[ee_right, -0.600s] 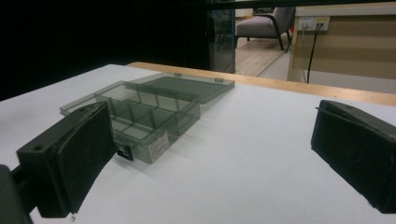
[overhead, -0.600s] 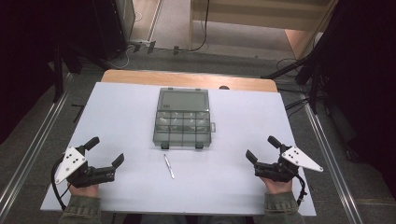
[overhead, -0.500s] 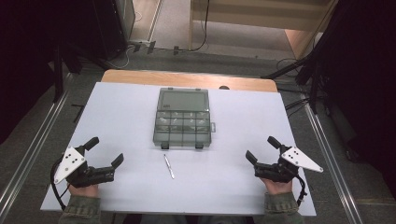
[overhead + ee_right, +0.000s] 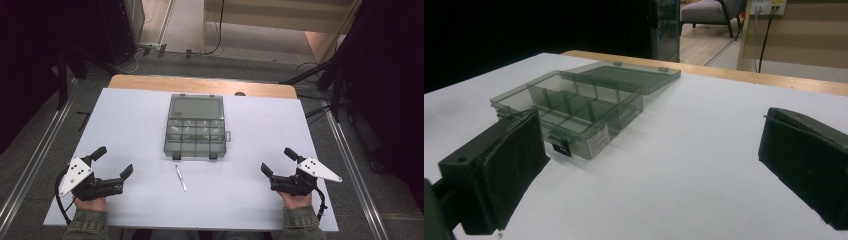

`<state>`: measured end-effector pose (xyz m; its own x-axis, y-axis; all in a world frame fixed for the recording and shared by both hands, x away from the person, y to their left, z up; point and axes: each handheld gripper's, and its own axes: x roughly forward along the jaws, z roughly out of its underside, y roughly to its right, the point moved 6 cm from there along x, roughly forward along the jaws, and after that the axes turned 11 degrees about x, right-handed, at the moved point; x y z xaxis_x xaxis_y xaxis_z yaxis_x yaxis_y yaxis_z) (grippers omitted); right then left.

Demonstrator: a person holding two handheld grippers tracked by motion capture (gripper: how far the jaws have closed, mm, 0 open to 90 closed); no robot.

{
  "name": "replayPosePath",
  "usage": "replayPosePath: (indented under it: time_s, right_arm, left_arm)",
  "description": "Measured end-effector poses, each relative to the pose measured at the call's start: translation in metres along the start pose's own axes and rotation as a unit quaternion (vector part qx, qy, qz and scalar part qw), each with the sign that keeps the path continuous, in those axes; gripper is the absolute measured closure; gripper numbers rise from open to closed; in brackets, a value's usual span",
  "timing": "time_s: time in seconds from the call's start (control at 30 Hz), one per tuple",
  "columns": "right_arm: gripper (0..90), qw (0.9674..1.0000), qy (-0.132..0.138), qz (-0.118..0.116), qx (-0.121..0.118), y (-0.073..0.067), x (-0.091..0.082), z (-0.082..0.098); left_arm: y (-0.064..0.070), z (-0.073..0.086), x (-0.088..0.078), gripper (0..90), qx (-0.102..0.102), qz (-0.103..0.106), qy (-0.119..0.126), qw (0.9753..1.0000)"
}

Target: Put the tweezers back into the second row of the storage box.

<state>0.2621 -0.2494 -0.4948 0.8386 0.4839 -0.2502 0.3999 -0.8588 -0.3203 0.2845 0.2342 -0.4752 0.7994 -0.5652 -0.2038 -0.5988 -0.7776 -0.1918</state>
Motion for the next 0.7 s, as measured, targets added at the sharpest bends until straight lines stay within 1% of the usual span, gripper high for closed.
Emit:
replayPosePath:
  time_s: [0.1, 0.2, 0.37, 0.4, 0.43, 0.53, 0.57, 0.6, 0.7]
  right_arm:
    - [0.0, 1.0000, -0.001, -0.003, 0.004, 0.000, 0.000, 0.000]
    - [0.0, 0.9998, -0.014, -0.007, 0.009, 0.000, 0.002, 0.002]
    - [0.0, 0.9998, -0.015, -0.010, 0.005, -0.002, 0.002, 0.001]
    - [0.0, 0.9996, -0.023, -0.011, 0.011, -0.003, 0.001, 0.001]
    - [0.0, 0.9996, -0.023, -0.011, 0.011, -0.003, 0.001, 0.001]
    - [0.0, 0.9989, -0.038, -0.013, 0.024, -0.005, 0.002, 0.003]
    - [0.0, 0.9988, -0.041, -0.013, 0.023, -0.006, 0.002, 0.003]
    - [0.0, 0.9988, -0.045, -0.010, 0.016, -0.008, 0.003, 0.001]
    - [0.0, 0.9987, -0.049, -0.009, 0.012, -0.010, 0.004, 0.000]
  left_arm:
    - [0.000, 0.000, 0.000, 0.0, -0.001, -0.001, 0.000, 1.0000]
    - [0.000, 0.000, 0.000, 0.0, -0.002, 0.000, -0.001, 1.0000]
    - [0.000, 0.000, 0.000, 0.0, -0.001, 0.001, 0.000, 1.0000]
    - [0.001, 0.000, 0.000, 0.0, -0.003, 0.001, 0.002, 1.0000]
    - [0.001, 0.000, 0.000, 0.0, -0.003, 0.001, 0.002, 1.0000]
    - [0.000, -0.001, -0.001, 0.0, 0.000, 0.001, 0.002, 1.0000]
    - [-0.001, -0.001, -0.001, 0.0, 0.000, 0.000, 0.004, 1.0000]
    - [-0.001, -0.001, -0.002, 0.0, -0.003, 0.000, 0.005, 1.0000]
    - [-0.001, 0.000, -0.002, 0.0, -0.004, 0.000, 0.004, 1.0000]
